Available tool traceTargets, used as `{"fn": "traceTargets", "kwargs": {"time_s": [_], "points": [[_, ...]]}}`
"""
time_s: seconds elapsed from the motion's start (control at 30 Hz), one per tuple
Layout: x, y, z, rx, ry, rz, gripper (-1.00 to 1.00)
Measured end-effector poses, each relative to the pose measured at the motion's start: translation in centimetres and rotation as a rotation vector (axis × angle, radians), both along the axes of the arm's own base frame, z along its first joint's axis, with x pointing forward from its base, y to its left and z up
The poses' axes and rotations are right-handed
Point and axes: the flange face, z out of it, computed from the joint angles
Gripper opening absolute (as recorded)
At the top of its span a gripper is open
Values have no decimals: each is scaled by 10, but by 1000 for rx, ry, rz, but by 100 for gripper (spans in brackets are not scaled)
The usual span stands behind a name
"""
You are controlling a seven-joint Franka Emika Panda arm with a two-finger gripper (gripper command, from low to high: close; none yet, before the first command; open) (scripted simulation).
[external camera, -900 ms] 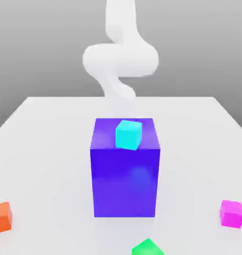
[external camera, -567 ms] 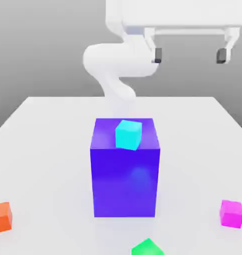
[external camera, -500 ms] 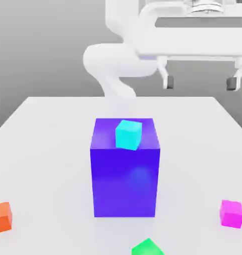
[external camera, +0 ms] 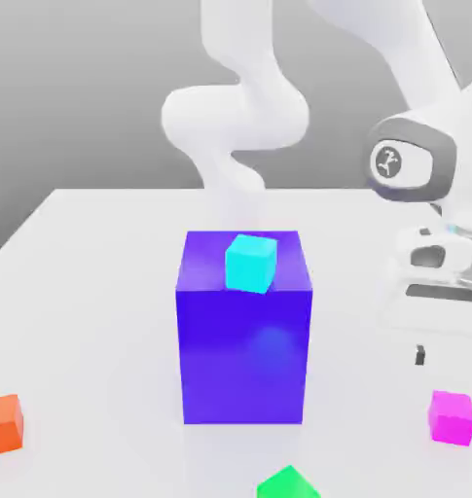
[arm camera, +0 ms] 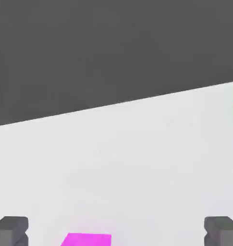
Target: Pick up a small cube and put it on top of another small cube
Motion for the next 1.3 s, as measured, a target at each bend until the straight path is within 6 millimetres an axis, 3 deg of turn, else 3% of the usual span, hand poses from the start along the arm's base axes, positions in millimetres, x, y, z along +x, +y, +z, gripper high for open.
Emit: {"fn": "traceTargets", "kwargs": {"time_s": [0.1,0.13,0.17,0.2,0.47,0.5,0.53,0.6,0.67,0.77,0.87,0.93,1.07,1.13,1.3], "points": [[-16,15,-53,10,48,-14,0],[-16,15,-53,10,48,-14,0],[-18,15,-74,10,51,-15,0],[-19,15,-87,9,53,-15,-100],[-19,16,-87,12,52,-15,-100],[-19,16,-72,12,53,-16,-100],[-19,16,-72,13,52,-16,-100],[-18,15,-39,15,52,-19,-100],[-13,12,-22,30,46,-33,-100],[-5,7,-6,54,33,-56,-100],[-4,7,-6,56,32,-56,-100],[11,-4,20,92,6,-100,-100],[17,-9,31,107,-8,-117,-100],[30,-21,52,130,-36,-154,-100],[45,-40,79,150,-75,-206,-100]]}}
